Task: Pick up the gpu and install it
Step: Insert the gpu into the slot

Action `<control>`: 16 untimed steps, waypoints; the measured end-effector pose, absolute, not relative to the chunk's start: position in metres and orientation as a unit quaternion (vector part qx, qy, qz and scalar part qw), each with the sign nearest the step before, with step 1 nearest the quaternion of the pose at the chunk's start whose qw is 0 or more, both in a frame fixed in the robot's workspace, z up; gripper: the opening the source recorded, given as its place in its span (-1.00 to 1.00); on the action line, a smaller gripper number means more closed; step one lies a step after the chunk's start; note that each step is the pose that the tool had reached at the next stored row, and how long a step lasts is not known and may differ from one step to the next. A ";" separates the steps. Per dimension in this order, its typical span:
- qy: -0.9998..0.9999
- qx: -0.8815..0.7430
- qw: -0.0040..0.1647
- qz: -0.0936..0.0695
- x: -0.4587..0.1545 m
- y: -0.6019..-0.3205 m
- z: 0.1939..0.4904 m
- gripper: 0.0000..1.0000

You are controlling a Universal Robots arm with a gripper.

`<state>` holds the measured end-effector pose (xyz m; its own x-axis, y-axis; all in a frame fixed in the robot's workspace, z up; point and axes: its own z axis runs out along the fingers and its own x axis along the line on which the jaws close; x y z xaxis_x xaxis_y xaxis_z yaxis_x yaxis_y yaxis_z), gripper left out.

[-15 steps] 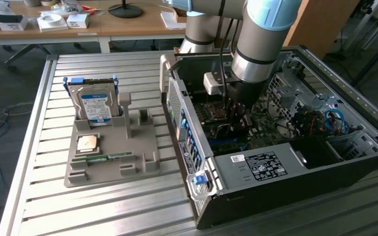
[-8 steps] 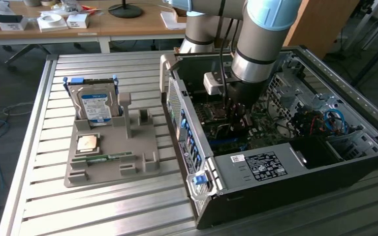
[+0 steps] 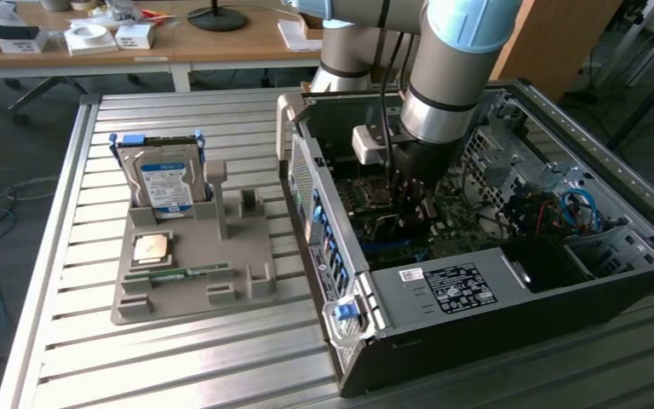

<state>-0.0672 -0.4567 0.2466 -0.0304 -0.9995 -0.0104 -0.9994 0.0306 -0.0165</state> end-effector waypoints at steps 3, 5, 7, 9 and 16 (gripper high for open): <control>0.718 -0.696 0.010 -0.002 -0.067 -0.457 0.247 -0.46; 0.718 -0.696 0.010 -0.002 -0.067 -0.457 0.247 -0.33; 0.718 -0.696 0.009 -0.002 -0.067 -0.457 0.247 -0.33; 0.718 -0.696 0.009 -0.002 -0.067 -0.457 0.249 -0.33; 0.718 -0.696 0.009 -0.002 -0.067 -0.457 0.270 -0.33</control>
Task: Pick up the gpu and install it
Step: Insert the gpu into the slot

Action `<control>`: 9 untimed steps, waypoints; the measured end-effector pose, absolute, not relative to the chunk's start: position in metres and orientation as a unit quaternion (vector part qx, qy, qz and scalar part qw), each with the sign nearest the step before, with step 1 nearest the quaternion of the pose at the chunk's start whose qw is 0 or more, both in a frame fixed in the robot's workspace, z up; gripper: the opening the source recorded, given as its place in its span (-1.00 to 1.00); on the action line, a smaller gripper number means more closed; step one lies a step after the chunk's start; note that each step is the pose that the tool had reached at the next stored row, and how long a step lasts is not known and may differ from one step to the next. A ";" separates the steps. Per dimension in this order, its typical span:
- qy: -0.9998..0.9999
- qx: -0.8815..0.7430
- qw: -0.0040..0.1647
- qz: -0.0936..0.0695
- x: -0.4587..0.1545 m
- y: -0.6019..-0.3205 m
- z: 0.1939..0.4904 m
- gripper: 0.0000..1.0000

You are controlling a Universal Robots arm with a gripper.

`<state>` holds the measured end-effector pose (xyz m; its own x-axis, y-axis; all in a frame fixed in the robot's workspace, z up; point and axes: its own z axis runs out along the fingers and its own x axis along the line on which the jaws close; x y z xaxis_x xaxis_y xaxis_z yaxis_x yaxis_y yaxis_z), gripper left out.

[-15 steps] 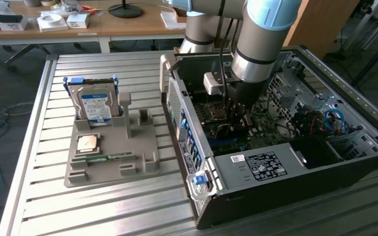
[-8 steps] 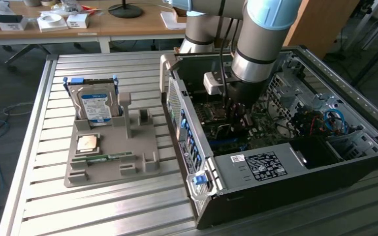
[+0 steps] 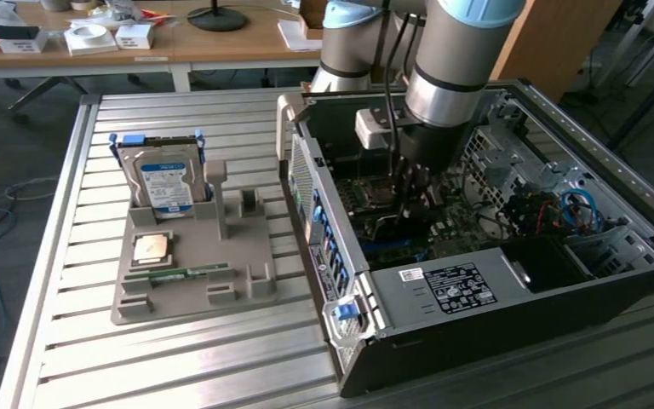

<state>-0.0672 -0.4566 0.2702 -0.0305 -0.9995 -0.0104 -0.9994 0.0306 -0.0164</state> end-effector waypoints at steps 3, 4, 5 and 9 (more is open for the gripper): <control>0.718 -0.696 0.009 -0.002 -0.067 -0.456 0.283 -0.33; 0.718 -0.696 0.009 -0.002 -0.067 -0.456 0.288 -0.33; 0.718 -0.696 0.009 -0.002 -0.067 -0.456 0.292 -0.33; 0.718 -0.696 0.009 -0.002 -0.067 -0.456 0.309 -0.33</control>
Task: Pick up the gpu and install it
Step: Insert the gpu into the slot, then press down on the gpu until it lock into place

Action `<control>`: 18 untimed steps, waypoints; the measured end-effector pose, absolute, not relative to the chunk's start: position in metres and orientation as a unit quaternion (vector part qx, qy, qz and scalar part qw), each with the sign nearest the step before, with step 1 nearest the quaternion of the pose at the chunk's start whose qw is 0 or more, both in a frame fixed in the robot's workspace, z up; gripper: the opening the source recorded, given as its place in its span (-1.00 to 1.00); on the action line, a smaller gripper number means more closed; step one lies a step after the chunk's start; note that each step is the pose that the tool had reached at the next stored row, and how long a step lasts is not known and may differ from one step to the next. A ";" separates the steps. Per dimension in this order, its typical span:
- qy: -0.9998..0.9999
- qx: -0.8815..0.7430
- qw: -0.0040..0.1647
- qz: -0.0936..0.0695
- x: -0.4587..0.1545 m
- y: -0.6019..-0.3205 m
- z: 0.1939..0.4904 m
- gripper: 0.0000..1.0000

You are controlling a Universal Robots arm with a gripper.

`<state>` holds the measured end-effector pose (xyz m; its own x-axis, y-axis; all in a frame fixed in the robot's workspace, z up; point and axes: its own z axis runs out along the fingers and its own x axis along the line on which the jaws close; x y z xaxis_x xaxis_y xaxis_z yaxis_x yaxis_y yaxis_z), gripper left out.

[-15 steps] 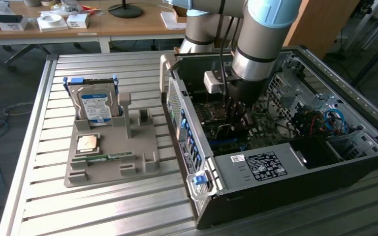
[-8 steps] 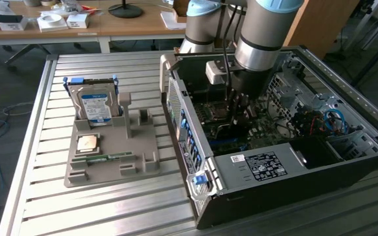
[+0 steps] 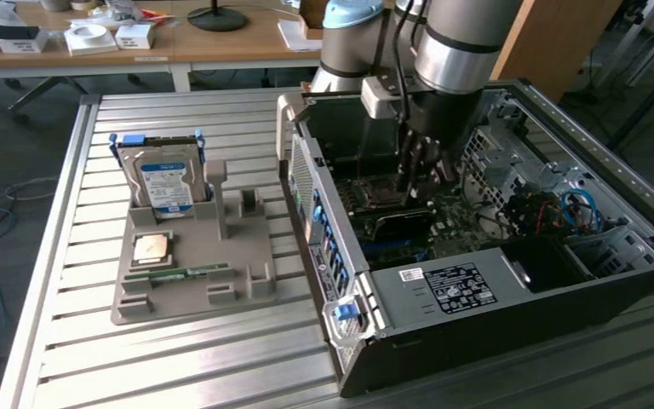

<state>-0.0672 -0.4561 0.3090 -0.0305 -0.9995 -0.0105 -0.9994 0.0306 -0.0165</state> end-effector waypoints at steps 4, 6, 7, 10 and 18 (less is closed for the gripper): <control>0.718 -0.696 0.009 -0.002 -0.067 -0.456 0.323 -0.33; 0.718 -0.696 0.010 -0.002 -0.067 -0.456 0.325 -0.33; 0.718 -0.696 0.010 -0.002 -0.067 -0.456 0.325 -0.33; 0.718 -0.696 0.009 -0.002 -0.067 -0.456 0.325 -0.33; 0.718 -0.696 0.009 -0.002 -0.067 -0.456 0.325 -0.33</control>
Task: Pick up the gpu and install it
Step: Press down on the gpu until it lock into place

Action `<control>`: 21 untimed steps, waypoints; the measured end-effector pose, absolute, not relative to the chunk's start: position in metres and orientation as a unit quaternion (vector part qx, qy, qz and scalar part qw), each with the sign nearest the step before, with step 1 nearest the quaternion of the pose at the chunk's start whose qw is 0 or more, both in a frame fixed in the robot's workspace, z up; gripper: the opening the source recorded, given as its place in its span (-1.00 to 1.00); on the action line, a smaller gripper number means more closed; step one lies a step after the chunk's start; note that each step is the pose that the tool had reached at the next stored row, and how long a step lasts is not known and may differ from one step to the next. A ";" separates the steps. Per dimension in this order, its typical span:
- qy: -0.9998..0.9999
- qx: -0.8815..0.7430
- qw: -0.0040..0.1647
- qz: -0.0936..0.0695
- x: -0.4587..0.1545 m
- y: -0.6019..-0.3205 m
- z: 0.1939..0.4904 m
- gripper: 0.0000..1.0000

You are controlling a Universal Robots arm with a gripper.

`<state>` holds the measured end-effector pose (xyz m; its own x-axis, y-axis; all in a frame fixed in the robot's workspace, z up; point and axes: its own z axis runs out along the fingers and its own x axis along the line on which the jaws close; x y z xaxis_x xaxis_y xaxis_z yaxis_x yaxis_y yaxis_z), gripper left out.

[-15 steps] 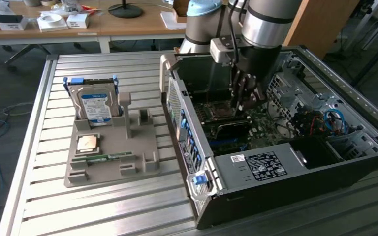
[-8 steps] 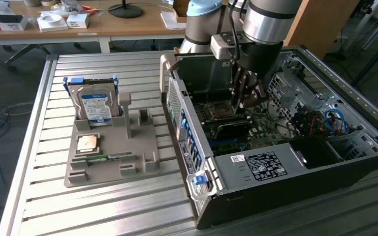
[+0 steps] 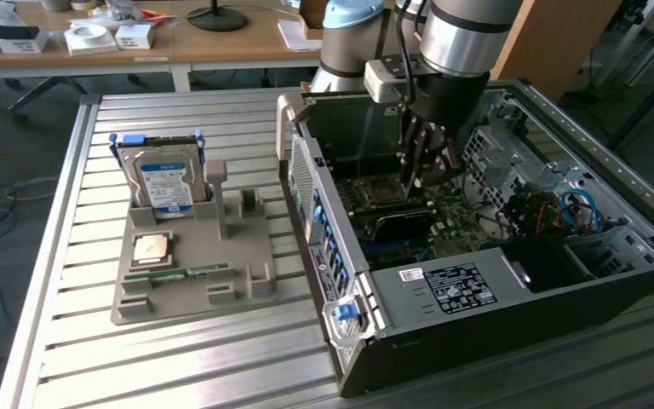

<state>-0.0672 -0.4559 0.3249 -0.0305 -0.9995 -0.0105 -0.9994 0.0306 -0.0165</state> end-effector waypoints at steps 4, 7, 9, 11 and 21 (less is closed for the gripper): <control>0.718 -0.696 0.009 -0.002 -0.067 -0.456 0.325 -0.36; 0.718 -0.696 0.009 -0.002 -0.067 -0.456 0.325 -0.61; 0.718 -0.696 0.009 -0.002 -0.067 -0.456 0.325 -0.79; 0.718 -0.696 0.009 -0.002 -0.067 -0.456 0.325 -0.79; 0.718 -0.696 0.009 -0.002 -0.067 -0.456 0.325 -0.79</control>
<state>-0.0672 -0.4560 0.3249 -0.0305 -0.9995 -0.0104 -0.9994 0.0306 -0.0164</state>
